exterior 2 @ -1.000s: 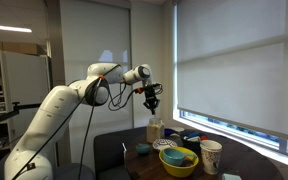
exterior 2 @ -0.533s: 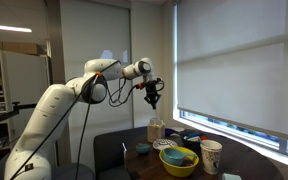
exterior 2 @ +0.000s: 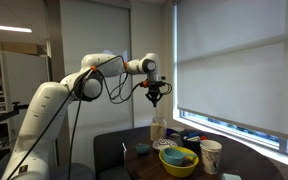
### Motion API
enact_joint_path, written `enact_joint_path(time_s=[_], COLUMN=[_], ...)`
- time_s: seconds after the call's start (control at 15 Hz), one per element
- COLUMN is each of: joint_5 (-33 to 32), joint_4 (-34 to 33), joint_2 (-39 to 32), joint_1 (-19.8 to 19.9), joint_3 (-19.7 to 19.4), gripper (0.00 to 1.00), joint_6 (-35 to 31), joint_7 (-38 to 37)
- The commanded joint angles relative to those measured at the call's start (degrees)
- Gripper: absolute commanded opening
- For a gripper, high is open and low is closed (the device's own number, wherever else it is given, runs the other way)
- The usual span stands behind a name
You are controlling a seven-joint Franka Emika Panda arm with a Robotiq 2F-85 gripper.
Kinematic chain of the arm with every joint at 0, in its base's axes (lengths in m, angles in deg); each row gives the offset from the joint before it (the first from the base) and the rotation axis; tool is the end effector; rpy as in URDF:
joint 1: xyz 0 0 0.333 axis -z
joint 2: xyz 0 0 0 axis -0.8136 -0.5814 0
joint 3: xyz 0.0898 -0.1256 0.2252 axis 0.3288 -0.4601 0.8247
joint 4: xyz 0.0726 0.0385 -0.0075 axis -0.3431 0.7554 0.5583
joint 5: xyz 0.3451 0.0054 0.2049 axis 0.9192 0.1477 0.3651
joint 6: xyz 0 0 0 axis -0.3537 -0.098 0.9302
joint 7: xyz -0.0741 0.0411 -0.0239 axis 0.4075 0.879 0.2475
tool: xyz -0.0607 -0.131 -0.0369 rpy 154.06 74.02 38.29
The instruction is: Pick up the spoon from the sugar jar and put it in the paper cups
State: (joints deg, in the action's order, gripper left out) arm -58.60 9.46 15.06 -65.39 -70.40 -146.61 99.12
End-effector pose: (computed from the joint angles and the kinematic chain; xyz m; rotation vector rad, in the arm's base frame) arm 0.6234 0.2149 0.5346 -2.9506 -1.0375 -0.1891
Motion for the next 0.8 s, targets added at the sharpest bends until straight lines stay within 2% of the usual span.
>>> enact_joint_path(time_s=[0.0, 0.2, 0.4, 0.47, 0.53, 0.73], joint_5=[4.1, 3.1, 1.9, 2.2, 2.2, 2.2], joint_4=[5.3, 8.0, 11.4, 6.9, 7.2, 7.2], joint_2=[3.5, 5.3, 7.8, 4.2, 4.5, 4.4], joint_1=[1.6, 1.1, 0.9, 0.8, 0.8, 0.8], joint_3=[0.6, -0.1, -0.3, -0.2, -0.2, -0.2], gripper=[0.01, 0.01, 0.01, 0.01, 0.04, 0.04], joint_6=[0.2, 1.9, 0.1, 1.2, 1.0, 1.0], joint_7=[2.7, 0.1, -1.4, -0.2, -0.3, -0.3])
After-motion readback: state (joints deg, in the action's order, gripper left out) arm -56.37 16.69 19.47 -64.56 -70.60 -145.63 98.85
